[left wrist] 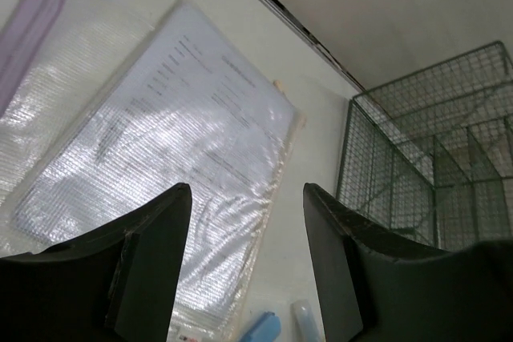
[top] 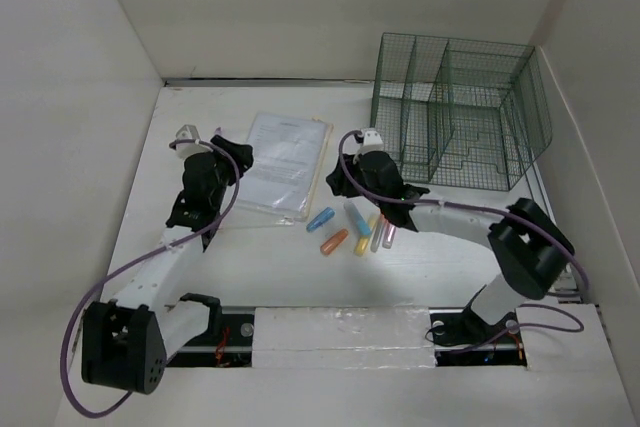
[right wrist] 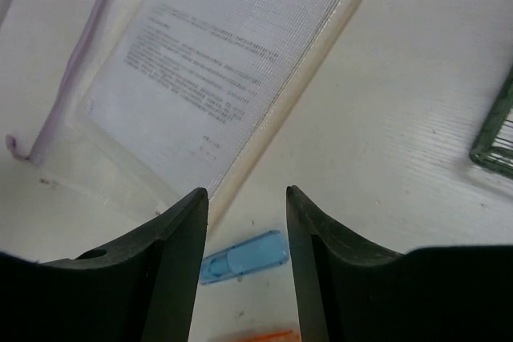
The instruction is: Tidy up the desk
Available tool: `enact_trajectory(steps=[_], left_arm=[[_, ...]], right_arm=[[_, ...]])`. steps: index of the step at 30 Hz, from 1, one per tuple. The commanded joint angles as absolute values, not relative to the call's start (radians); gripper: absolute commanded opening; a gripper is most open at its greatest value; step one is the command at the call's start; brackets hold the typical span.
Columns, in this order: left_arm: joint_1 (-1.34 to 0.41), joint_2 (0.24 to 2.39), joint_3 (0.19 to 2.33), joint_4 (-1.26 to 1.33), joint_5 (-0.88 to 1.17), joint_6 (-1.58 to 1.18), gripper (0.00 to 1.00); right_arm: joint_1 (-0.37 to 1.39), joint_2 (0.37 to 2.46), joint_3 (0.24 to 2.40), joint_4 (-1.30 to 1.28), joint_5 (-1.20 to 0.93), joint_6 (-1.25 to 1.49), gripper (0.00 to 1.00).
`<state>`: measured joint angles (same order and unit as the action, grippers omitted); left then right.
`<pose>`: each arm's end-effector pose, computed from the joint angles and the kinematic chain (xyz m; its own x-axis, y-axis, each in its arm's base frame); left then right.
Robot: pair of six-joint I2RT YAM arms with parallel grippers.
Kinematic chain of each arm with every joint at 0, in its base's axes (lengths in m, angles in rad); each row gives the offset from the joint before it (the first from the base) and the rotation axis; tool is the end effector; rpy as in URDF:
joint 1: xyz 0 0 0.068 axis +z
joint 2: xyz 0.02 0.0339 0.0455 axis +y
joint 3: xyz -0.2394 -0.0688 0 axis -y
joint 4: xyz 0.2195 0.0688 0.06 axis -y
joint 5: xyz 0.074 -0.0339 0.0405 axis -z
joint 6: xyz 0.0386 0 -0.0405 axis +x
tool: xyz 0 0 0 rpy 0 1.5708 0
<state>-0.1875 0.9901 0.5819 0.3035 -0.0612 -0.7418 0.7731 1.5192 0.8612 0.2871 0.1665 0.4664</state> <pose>0.2223 -0.0398 0.2698 -0.1610 -0.6558 -0.7375 0.0237 0.7445 -0.6672 0.2353 0.2206 0.2252 -0.4917 0.1398 -0.8595 -0.3997 0.8406 0.3654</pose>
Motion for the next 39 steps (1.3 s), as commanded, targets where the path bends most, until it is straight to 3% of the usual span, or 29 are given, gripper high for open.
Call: enact_trajectory(steps=[1,10,27,35,39], left_arm=[[-0.181,1.092,0.612,0.388,-0.173,-0.755,0.54],[-0.181,1.354,0.719,0.469,-0.199,-0.764,0.53],[-0.121,1.743,0.989,0.407,-0.114,-0.773,0.40],[-0.112,1.804,1.009,0.397,-0.094,-0.770,0.38],[-0.112,1.812,0.997,0.413,-0.075,-0.773,0.36]], right_arm=[[0.755,1.632,0.962,0.365,0.109,0.538,0.50],[0.755,1.865,1.104,0.391,0.133,0.594,0.52],[0.755,2.037,1.209,0.354,0.238,0.716,0.50],[0.755,2.083,1.243,0.347,0.241,0.723,0.40],[0.755,2.082,1.246,0.353,0.252,0.724,0.24]])
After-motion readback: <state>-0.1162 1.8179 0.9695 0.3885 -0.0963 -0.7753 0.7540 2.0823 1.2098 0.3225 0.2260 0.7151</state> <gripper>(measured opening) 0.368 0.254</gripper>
